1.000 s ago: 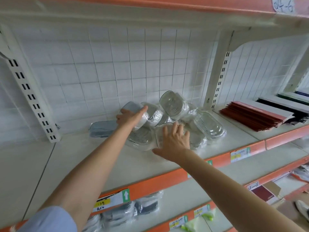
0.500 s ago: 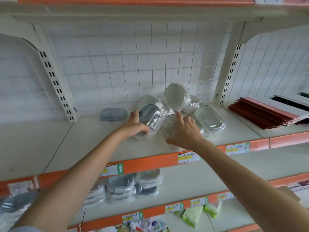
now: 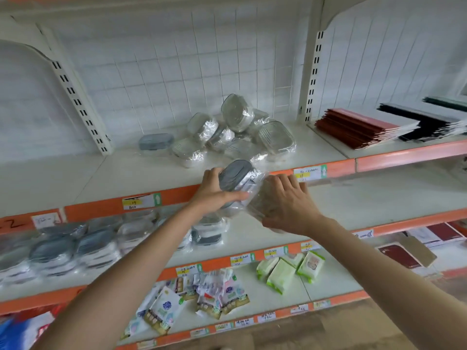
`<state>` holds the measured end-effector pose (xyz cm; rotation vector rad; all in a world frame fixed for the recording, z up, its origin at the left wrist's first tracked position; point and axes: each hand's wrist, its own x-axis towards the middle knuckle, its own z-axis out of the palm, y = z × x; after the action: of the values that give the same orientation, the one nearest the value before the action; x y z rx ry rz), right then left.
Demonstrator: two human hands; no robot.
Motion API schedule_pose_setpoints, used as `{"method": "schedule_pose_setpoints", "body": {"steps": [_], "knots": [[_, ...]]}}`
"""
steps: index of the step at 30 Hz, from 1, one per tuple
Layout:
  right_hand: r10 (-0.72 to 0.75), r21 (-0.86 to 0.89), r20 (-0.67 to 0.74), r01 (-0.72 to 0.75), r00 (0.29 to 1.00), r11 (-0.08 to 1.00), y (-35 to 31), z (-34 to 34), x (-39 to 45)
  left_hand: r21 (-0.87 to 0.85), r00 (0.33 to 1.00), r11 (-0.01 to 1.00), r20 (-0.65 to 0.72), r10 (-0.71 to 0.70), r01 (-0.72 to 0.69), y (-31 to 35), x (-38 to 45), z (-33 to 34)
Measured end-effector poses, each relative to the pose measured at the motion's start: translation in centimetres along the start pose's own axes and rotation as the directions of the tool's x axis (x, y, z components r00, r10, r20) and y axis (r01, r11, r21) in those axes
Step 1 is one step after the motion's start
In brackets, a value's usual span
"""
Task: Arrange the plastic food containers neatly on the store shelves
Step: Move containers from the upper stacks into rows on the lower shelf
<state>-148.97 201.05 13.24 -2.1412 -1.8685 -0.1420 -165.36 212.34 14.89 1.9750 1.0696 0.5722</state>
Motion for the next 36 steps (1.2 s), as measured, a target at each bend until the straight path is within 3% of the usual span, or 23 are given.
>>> {"method": "schedule_pose_setpoints", "body": {"steps": [6,13,16,21,26,32,36], "knots": [[0.116,0.028,0.210,-0.124,0.971,0.992,4.7,5.9,-6.4,0.041,0.983,0.993,0.140,-0.114,0.110,-5.2,-3.7,7.3],[0.176,0.061,0.383,-0.215,0.907,0.975,7.4,14.9,-7.7,0.172,0.927,0.928,0.122,-0.354,0.332,-11.8,-1.5,13.4],[0.215,0.072,0.409,-0.266,0.887,0.961,8.3,18.2,-7.1,0.290,0.916,0.892,0.101,-0.388,0.345,-14.6,0.5,15.2],[0.243,0.061,0.367,-0.284,0.898,0.957,10.7,23.5,-4.6,0.383,0.926,0.859,0.025,-0.377,0.340,-18.4,4.8,17.7],[0.168,0.007,0.329,-0.180,0.929,0.984,13.7,28.5,0.2,0.364,0.943,0.886,0.054,-0.327,0.287,-22.1,9.5,20.0],[0.159,0.023,0.381,-0.181,0.911,0.983,17.8,33.1,6.3,0.298,0.959,0.920,0.048,-0.280,0.254,-25.2,15.9,22.0],[0.221,-0.051,0.213,-0.215,0.952,0.975,19.0,34.8,8.8,0.337,0.971,0.919,0.050,-0.233,0.203,-26.4,19.8,22.6]]}}
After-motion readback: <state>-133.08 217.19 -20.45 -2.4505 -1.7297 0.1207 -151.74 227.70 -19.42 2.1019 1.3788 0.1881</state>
